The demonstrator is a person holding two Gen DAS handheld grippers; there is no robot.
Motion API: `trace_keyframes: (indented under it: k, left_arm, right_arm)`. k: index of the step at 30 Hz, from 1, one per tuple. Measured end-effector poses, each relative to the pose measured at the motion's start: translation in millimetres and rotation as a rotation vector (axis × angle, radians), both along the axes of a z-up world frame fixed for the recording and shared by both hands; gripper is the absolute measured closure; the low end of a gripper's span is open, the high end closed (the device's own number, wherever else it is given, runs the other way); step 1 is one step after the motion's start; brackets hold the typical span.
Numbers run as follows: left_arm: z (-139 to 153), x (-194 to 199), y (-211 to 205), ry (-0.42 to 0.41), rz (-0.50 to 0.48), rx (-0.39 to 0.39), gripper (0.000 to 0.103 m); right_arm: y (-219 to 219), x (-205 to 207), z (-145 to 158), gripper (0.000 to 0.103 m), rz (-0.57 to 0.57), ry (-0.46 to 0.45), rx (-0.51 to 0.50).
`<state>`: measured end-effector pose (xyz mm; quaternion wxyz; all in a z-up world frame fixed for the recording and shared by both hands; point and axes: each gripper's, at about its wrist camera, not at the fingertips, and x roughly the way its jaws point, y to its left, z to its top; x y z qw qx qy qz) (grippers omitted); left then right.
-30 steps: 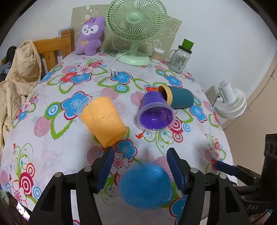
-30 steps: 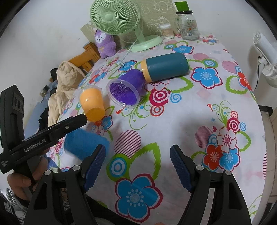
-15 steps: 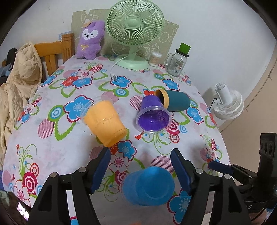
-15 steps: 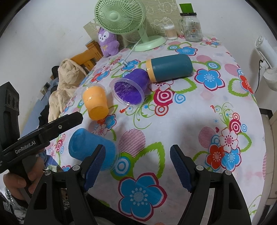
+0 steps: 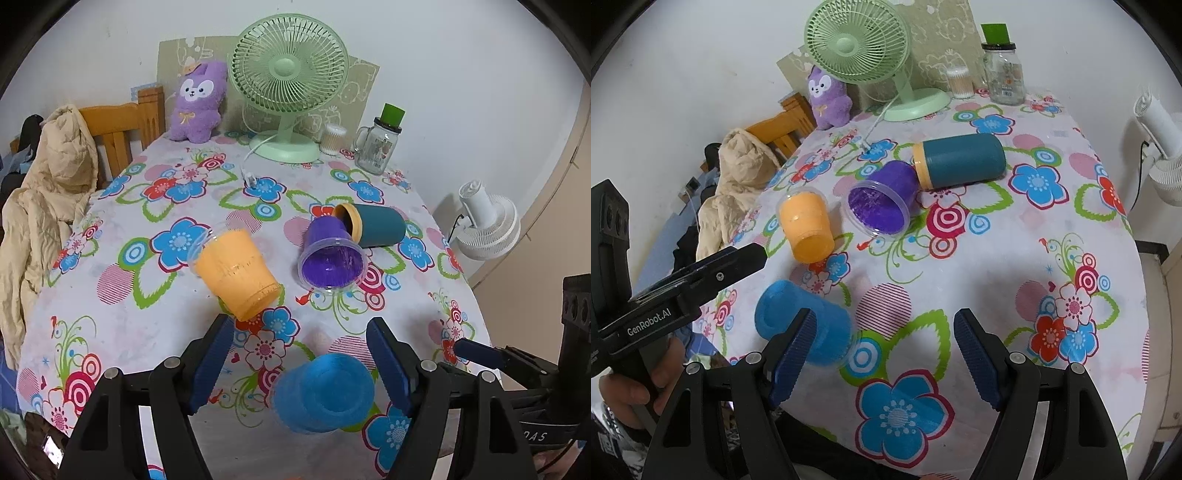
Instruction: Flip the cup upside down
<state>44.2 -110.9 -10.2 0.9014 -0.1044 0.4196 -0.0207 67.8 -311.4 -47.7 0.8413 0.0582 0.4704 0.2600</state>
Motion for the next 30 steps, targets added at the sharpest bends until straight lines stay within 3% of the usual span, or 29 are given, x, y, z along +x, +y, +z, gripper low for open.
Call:
trace_keyframes:
  k: [18,26,30]
  left_arm:
    - [14.0,-9.0,14.2,-0.062,0.012,0.022,0.026]
    - [24.7,-14.5,22.3,-0.113,0.017,0.026,0.02]
    - [26.4,-16.4,26.1,-0.122,0.024,0.026,0.019]
  right_arm:
    - [21.1,-4.1,25.3,0.024,-0.003,-0.064,-0.023]
    - [35.2,-9.8,42.9,0.024,-0.02,-0.138,-0.064]
    - [39.5,-10.6,46.0,0.017,-0.027,-0.158,-0.078]
